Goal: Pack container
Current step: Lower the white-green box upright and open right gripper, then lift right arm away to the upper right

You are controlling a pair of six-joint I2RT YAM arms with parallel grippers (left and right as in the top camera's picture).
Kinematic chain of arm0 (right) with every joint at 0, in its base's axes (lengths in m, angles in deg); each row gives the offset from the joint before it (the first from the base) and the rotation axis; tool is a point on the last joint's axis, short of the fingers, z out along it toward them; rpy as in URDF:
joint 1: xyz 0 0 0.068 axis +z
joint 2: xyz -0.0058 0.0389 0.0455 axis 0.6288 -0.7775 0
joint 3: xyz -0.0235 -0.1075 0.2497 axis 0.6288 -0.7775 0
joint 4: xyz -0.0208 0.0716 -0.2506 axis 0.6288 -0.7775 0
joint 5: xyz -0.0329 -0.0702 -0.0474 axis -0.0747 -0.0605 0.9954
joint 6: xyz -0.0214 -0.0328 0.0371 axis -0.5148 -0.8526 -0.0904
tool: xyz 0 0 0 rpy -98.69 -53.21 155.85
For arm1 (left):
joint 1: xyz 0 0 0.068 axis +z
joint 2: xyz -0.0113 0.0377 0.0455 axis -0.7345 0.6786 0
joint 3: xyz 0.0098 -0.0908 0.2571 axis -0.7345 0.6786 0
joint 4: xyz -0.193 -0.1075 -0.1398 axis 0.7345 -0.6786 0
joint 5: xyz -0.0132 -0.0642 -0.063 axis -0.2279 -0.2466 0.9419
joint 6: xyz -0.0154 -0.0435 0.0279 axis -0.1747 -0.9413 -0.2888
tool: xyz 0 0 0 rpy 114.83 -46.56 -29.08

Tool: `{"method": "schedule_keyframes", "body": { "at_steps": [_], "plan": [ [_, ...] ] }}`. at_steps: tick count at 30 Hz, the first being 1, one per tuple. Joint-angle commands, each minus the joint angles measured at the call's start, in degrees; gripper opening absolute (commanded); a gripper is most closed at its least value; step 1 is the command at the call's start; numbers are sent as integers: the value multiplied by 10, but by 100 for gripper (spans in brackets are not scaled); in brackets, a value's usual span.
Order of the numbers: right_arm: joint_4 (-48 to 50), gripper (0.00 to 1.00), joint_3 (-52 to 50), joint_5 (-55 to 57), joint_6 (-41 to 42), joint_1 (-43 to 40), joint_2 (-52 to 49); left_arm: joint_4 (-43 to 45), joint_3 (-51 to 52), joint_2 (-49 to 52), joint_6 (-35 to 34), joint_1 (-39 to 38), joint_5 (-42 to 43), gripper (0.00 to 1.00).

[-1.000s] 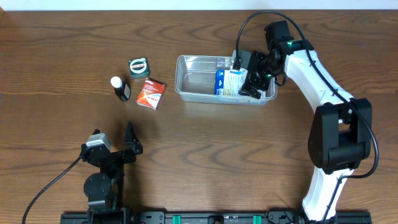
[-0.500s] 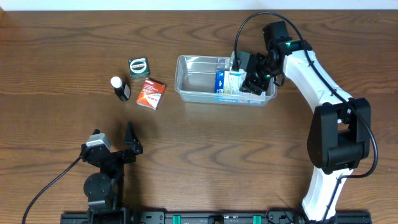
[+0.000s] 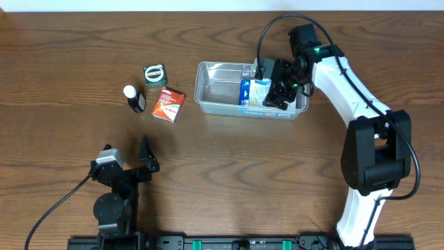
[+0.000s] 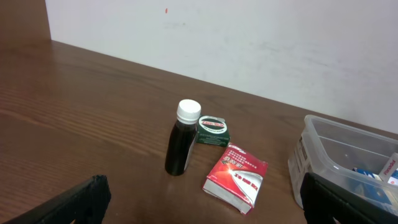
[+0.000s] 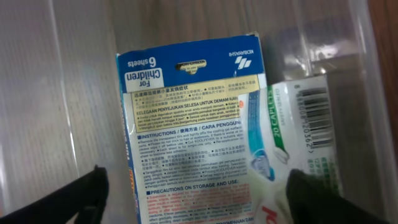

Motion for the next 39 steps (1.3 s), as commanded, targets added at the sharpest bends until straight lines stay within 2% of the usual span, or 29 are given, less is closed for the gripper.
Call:
{"method": "schedule_keyframes", "body": {
  "at_steps": [1, 14, 22, 27, 32, 36, 39],
  "plan": [
    [2, 99, 16, -3, -1, 9, 25, -22, 9, -1, 8, 4, -7, 98],
    [7, 99, 20, -3, 12, 10, 36, -22, 9, -1, 8, 4, -7, 98],
    [-1, 99, 62, 1, 83, 8, 79, -22, 9, -1, 8, 4, -7, 98],
    [19, 99, 89, 61, 212, -11, 141, -22, 9, -1, 8, 4, -7, 98],
    [53, 99, 89, 208, 457, -68, 200, -22, 9, -1, 8, 4, -7, 98],
    [54, 99, 89, 240, 549, -128, 216, -22, 9, -1, 8, 4, -7, 98],
    [42, 99, 89, 240, 579, -164, 215, -22, 9, -1, 8, 4, -7, 98]
  ]
}}
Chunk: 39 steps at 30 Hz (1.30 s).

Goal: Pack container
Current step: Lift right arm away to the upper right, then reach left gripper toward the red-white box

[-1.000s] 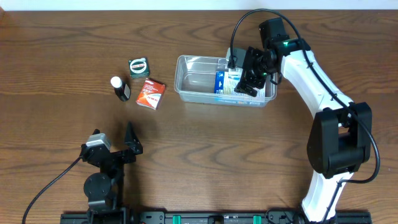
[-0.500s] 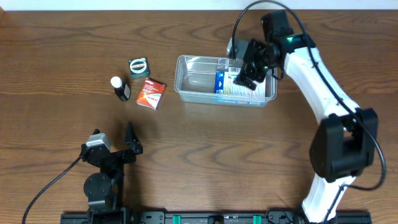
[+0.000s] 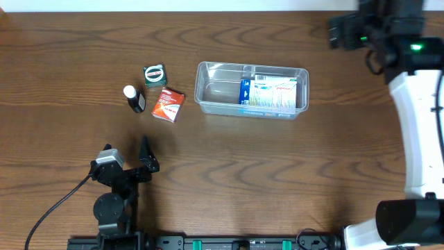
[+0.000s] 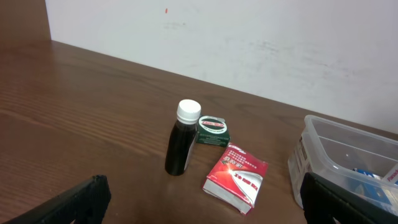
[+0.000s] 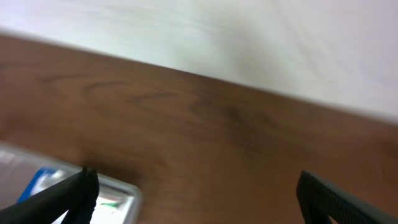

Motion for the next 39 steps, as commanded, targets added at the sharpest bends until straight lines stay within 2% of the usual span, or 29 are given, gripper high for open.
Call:
{"method": "schedule_keyframes", "body": {
  "at_steps": [1, 9, 16, 18, 21, 24, 28, 33, 39],
  "plan": [
    [-19, 99, 2, 33, 96, -31, -6, -22, 9, -1, 8, 4, -7, 98],
    [-97, 99, 2, 33, 95, -64, -6, -22, 9, -1, 8, 4, -7, 98],
    [-114, 99, 2, 33, 96, -64, -6, -9, 9, -1, 7, 4, -7, 98],
    [-114, 99, 2, 33, 95, -64, -6, 7, 9, -1, -14, 4, 22, 98],
    [-114, 99, 2, 33, 96, -64, -6, -1, 1, 4, 12, 4, 94, 98],
    [-113, 99, 2, 33, 96, -64, -6, -27, -21, 37, 12, 4, 113, 98],
    [-113, 99, 2, 33, 96, -64, -6, -36, -76, 142, 13, 4, 118, 98],
    [-114, 99, 2, 33, 96, -64, -6, -53, -212, 352, 63, 4, 175, 98],
    [-114, 99, 2, 33, 96, -64, -6, -179, -424, 615, 131, 4, 208, 98]
  ]
}}
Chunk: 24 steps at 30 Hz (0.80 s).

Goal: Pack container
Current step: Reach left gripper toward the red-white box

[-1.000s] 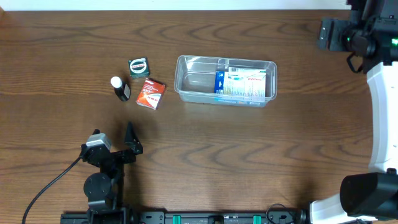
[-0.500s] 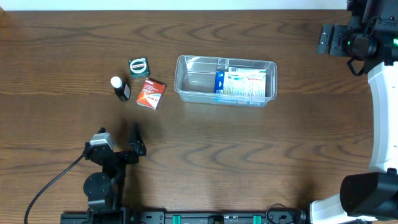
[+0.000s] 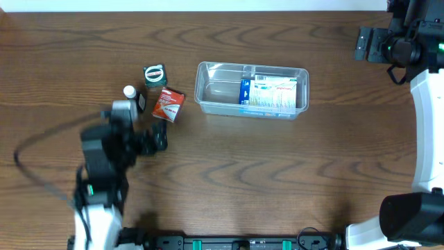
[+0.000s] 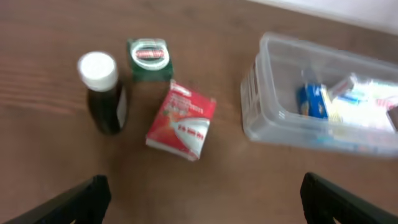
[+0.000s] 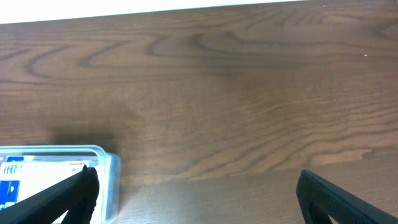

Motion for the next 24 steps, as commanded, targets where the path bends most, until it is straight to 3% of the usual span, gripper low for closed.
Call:
{"method": "schedule_keyframes", "body": {
  "at_steps": [1, 8, 14, 20, 24],
  "plan": [
    [0, 99, 3, 4, 8, -2, -1, -51, -101, 123, 58, 4, 30, 98],
    [0, 99, 3, 4, 8, -2, -1, -101, -209, 300, 63, 4, 71, 98],
    [0, 99, 3, 4, 8, -2, -1, -73, -210, 338, 188, -17, 93, 98],
    [0, 99, 3, 4, 8, -2, -1, -35, -210, 353, 203, -73, -65, 98],
    [0, 99, 3, 4, 8, -2, -1, -27, -210, 374, 198, -95, -109, 98]
  ]
}}
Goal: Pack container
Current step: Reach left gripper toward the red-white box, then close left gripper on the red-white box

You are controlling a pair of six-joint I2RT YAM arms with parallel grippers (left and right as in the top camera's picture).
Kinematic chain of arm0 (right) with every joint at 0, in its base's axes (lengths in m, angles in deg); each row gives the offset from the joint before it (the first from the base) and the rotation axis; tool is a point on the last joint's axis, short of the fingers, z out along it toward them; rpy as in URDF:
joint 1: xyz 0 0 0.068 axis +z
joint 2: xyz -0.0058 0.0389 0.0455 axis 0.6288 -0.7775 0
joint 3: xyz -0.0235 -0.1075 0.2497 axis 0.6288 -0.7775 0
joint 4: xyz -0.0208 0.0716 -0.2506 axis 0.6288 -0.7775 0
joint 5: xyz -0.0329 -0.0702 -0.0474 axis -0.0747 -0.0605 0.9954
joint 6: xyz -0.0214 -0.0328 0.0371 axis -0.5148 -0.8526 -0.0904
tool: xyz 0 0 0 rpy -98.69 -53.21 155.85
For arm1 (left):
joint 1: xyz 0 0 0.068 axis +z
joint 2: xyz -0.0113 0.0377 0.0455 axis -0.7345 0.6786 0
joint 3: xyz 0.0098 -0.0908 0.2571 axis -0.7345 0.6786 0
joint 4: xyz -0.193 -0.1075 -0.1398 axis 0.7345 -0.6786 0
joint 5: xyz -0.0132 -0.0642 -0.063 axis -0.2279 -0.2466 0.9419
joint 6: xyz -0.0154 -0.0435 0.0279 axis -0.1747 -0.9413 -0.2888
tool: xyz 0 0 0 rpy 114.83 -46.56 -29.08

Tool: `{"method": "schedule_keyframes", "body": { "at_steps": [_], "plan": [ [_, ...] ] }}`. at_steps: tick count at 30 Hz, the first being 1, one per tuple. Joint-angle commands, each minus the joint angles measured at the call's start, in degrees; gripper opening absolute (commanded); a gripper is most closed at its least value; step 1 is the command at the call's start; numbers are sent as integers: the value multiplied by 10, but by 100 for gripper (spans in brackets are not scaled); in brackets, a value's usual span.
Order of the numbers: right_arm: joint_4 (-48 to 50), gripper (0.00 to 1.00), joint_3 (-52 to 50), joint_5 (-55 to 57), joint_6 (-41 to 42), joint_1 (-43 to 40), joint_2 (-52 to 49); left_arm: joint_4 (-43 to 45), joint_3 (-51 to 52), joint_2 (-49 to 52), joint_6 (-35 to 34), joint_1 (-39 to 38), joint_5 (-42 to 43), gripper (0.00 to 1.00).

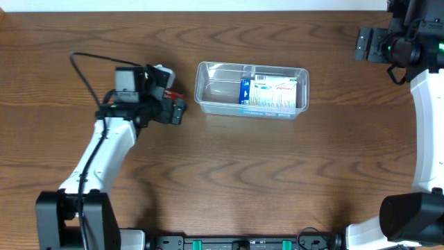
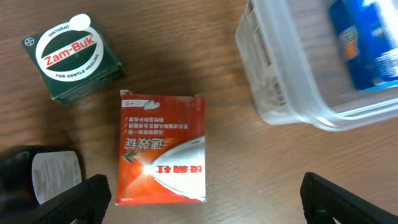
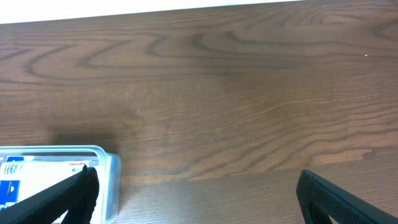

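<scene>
A clear plastic container stands at the table's middle back, holding a blue box and a white box in its right part. To its left lie a red box, a green Zam-Buk box and a dark bottle. My left gripper hangs open just above the red box, one finger on each side of it and not touching. In the overhead view the left gripper hides most of these items. My right gripper is open over bare table at the far back right.
The container's left half holds nothing and lies close to the right of the red box. In the right wrist view only the container's corner shows. A white wall runs along the table's back edge.
My left gripper was higher and nearer the front, looking at all three items and the container; now it is low over the red box. The right arm has not moved.
First my right gripper was open inside the container over the blue and white boxes, with the left arm parked at the front. Then the right arm stood at the far back right, the boxes left inside. After that the left arm was up near the items, now over the red box.
</scene>
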Motion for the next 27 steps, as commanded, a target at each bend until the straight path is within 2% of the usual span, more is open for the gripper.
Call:
{"method": "schedule_keyframes", "body": {
  "at_steps": [1, 4, 7, 15, 19, 27],
  "plan": [
    [0, 99, 3, 4, 8, -2, -1, 1, -14, 27, 3, -13, -69, 98],
    [0, 99, 3, 4, 8, -2, -1, -2, -15, 37, -40, -13, -69, 98],
    [0, 99, 3, 4, 8, -2, -1, -29, -33, 39, -54, -14, -68, 98],
    [-1, 99, 3, 4, 8, -2, -1, -228, -204, 69, -64, -14, -69, 98],
    [0, 99, 3, 4, 8, -2, -1, -290, -282, 116, -55, -14, -69, 98],
    [0, 99, 3, 4, 8, -2, -1, -317, -306, 211, -33, -14, -69, 98]
  ]
}}
